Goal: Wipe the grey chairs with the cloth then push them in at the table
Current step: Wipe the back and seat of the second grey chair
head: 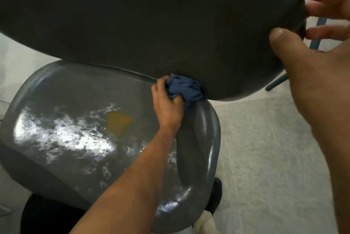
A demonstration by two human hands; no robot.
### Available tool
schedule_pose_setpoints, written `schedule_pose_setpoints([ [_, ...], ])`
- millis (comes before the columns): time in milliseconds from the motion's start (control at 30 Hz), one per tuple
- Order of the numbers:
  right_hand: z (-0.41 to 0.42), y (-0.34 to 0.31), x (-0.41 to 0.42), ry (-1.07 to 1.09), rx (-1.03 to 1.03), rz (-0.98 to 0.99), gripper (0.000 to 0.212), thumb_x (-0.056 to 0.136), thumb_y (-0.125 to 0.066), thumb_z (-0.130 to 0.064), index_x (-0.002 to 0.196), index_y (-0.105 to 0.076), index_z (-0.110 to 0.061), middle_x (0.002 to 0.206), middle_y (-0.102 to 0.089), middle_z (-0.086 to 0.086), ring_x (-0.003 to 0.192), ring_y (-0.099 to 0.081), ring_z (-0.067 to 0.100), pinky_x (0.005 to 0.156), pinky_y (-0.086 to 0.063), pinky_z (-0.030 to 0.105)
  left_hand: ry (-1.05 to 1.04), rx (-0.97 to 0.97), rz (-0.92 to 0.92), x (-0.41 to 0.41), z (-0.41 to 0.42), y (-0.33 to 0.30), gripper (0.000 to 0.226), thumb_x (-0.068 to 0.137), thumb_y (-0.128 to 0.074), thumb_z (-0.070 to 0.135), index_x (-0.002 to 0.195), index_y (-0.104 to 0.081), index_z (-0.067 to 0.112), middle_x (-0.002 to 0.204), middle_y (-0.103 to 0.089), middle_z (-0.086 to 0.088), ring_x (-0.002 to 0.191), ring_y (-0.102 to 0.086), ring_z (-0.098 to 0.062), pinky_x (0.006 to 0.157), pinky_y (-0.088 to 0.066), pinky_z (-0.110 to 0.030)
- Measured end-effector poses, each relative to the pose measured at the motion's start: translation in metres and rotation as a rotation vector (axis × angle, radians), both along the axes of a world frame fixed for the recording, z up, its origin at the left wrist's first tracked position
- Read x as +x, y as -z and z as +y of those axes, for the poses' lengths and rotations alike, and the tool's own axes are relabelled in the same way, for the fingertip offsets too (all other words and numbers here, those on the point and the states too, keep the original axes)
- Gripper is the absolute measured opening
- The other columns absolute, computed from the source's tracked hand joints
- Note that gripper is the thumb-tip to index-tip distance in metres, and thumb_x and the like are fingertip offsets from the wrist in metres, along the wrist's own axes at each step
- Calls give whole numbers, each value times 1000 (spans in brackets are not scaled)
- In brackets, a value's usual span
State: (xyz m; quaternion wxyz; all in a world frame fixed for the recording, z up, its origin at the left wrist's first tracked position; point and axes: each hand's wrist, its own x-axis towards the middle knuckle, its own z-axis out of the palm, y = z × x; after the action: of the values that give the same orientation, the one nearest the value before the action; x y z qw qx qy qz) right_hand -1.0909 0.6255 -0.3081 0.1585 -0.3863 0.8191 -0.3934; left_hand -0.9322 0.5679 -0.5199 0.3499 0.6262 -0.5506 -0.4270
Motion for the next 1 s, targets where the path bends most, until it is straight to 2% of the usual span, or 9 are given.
schedule_pose_setpoints([
  [100, 1, 10, -4, 20, -18, 33, 34, 74, -53, -76, 105, -42, -66, 130, -53, -22, 107, -53, -9, 82, -39, 10, -89, -5, 20, 10, -19, 4, 39, 74, -48, 16, 110, -58, 25, 110, -59, -4, 97, -59, -22, 90, -52, -50],
  [167, 2, 13, -9, -20, -19, 53, 46, 78, -62, -75, 117, -49, -53, 128, -58, -16, 111, -59, 1, 90, -51, 23, -234, -41, 33, 15, -36, -2, 40, 73, -47, 20, 110, -57, 30, 111, -63, -8, 101, -63, -27, 92, -53, -54],
  [267, -1, 17, -10, 4, -59, 102, 49, 85, -66, -61, 129, -49, -49, 131, -55, -18, 117, -59, 4, 95, -56, 30, -356, -107, 55, 4, -49, -29, 47, 77, -45, 6, 119, -58, 22, 117, -56, -9, 106, -58, -26, 98, -51, -45],
  [367, -1, 18, 0, 50, -133, 109, 50, 86, -66, -42, 133, -48, -44, 136, -53, -11, 123, -54, 6, 96, -53, 25, -127, -273, 24, -18, -19, -51, 50, 74, -48, -3, 122, -60, 10, 119, -51, -8, 108, -55, -17, 96, -49, -28],
  [433, 0, 18, 1, 54, -151, 130, 49, 87, -67, -35, 132, -48, -41, 135, -54, -8, 123, -53, 9, 97, -52, 28, 4, -245, 14, -19, -4, -45, 53, 72, -51, -2, 123, -61, 12, 119, -50, -4, 108, -56, -14, 95, -50, -28],
  [600, -1, 17, 10, 113, -187, 164, 48, 86, -72, -25, 130, -55, -34, 127, -53, -11, 116, -55, 19, 91, -53, 40, -291, 3, -15, 8, -38, -27, 41, 74, -48, 26, 113, -59, 35, 113, -64, -6, 102, -64, -25, 94, -53, -51],
  [667, -2, 17, 12, 131, -204, 170, 48, 85, -73, -22, 129, -57, -31, 120, -47, -15, 112, -56, 19, 88, -54, 40, -385, -7, -3, 7, -53, -41, 40, 79, -47, 17, 116, -58, 27, 116, -62, -6, 104, -63, -25, 96, -52, -50],
  [833, -4, 21, 15, 153, -220, 184, 48, 86, -74, -18, 130, -57, -30, 119, -42, -17, 111, -54, 19, 88, -54, 37, -120, -262, 41, -28, -20, -72, 47, 74, -50, -4, 118, -57, 7, 116, -53, -11, 104, -56, -17, 93, -50, -32],
  [1000, -3, 18, 16, 161, -208, 163, 48, 86, -73, -17, 131, -59, -28, 118, -44, -16, 110, -53, 18, 89, -51, 30, -242, -102, 45, -17, -27, -48, 29, 82, -58, 28, 111, -56, 23, 110, -60, -17, 96, -63, -27, 84, -52, -60],
])
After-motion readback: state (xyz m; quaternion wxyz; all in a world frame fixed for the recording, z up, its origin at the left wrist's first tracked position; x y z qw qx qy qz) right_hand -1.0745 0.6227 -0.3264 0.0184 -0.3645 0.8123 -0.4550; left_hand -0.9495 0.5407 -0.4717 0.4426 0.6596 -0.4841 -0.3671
